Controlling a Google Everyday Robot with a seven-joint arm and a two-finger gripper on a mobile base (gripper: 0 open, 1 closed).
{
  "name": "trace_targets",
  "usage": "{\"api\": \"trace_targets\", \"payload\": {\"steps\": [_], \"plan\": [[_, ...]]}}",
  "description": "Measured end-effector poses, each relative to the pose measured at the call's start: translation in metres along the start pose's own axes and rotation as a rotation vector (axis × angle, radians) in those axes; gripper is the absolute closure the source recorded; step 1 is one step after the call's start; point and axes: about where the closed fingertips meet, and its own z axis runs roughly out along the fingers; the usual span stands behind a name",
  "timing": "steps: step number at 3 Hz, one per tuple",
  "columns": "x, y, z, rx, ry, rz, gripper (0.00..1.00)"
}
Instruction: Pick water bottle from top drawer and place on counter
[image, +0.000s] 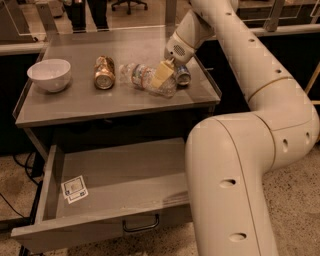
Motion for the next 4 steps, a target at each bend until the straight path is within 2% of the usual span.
{"api": "trace_targets", "payload": {"steps": [1,2,4], "plan": [[-0.0059,0.0033,-0.0008,-0.014,-0.023,-0.024,1.0],[-0.0059,0.0033,-0.0008,-0.014,-0.023,-0.024,0.81],[-0.0059,0.0033,-0.0008,-0.014,-0.023,-0.024,0.35]]}}
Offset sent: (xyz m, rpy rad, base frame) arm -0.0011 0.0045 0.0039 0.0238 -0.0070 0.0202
